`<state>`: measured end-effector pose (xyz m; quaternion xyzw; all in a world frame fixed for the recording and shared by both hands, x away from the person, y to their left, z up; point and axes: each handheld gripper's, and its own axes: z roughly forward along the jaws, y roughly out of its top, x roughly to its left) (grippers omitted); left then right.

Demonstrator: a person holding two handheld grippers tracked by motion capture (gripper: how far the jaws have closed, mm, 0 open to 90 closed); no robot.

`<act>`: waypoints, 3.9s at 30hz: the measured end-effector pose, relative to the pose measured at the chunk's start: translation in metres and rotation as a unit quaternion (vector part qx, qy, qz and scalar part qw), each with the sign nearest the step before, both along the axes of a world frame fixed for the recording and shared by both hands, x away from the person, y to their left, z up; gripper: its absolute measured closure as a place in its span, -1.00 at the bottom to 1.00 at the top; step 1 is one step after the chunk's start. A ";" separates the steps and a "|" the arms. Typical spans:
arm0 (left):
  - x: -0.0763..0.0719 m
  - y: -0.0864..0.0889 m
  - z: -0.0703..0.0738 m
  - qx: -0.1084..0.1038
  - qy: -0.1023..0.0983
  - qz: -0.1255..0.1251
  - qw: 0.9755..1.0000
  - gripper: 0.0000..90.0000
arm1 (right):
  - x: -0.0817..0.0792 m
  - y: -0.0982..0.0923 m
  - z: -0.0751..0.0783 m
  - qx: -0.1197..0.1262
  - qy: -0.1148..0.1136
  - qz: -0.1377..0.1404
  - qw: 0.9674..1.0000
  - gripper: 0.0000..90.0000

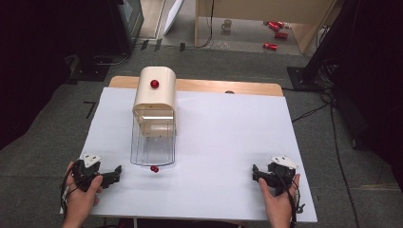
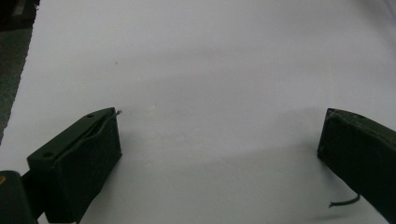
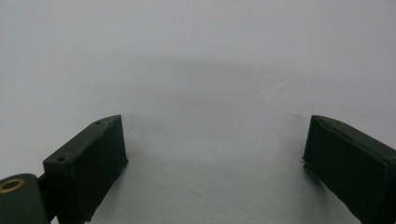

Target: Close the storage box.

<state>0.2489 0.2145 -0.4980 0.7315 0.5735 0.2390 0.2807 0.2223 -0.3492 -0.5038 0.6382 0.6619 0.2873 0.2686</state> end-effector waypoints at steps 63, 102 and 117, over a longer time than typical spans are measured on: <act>0.000 0.000 0.000 0.000 0.001 0.000 1.000 -1.00 | -0.015 0.228 0.049 0.072 -0.073 0.220 0.970 0.02; 0.000 0.000 0.000 0.000 0.001 0.000 1.000 -1.00 | -0.024 0.285 0.050 0.114 -0.063 0.299 0.945 0.64; 0.000 0.000 0.000 0.000 0.001 0.000 1.000 -1.00 | -0.016 0.300 0.047 0.116 -0.057 0.296 0.946 0.66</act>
